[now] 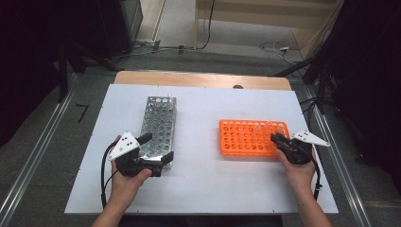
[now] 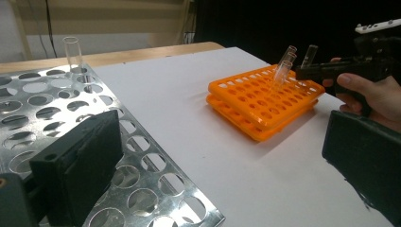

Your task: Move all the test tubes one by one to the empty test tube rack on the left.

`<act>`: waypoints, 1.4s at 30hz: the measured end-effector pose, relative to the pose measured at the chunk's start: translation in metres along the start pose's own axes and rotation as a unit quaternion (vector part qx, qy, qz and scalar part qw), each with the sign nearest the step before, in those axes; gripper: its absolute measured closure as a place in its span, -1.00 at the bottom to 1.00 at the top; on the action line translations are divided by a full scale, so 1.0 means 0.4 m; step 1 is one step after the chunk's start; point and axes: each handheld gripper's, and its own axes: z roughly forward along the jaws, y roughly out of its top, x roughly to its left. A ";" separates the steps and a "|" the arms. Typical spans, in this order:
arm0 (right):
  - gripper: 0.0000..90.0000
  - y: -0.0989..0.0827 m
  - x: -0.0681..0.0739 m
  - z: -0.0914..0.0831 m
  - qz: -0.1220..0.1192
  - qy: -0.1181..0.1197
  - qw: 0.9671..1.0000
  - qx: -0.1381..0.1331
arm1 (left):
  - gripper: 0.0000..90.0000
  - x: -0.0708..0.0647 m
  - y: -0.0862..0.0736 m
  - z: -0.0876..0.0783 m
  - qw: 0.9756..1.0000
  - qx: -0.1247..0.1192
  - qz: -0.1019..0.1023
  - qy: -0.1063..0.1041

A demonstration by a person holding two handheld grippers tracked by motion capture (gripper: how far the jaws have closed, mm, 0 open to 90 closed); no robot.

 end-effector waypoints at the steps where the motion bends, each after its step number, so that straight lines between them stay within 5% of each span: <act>1: 0.65 0.008 0.002 -0.015 -0.001 0.002 1.000 -0.011 | -1.00 -0.002 0.001 0.001 1.000 0.000 0.001 -0.001; 8: 0.65 0.034 0.029 -0.057 -0.012 0.028 0.999 -0.027 | -1.00 -0.011 0.003 0.003 1.000 0.000 0.004 -0.005; 13: 0.65 0.048 0.087 -0.079 -0.031 0.083 0.996 -0.024 | -1.00 -0.022 0.006 0.010 1.000 0.003 0.007 -0.009; 22: 0.64 0.062 0.180 -0.091 -0.060 0.141 0.988 -0.020 | -1.00 -0.050 0.013 0.022 1.000 0.003 0.013 -0.026; 29: 0.64 0.057 0.262 -0.086 -0.086 0.189 0.978 -0.009 | -1.00 -0.075 0.017 0.036 0.999 0.008 0.019 -0.040; 31: 0.64 0.054 0.298 -0.082 -0.103 0.207 0.973 -0.004 | -0.98 -0.083 0.018 0.040 0.999 0.009 0.021 -0.044; 42: 0.64 0.042 0.393 -0.067 -0.137 0.246 0.960 0.013 | -0.92 -0.124 0.020 0.065 0.997 0.016 0.028 -0.073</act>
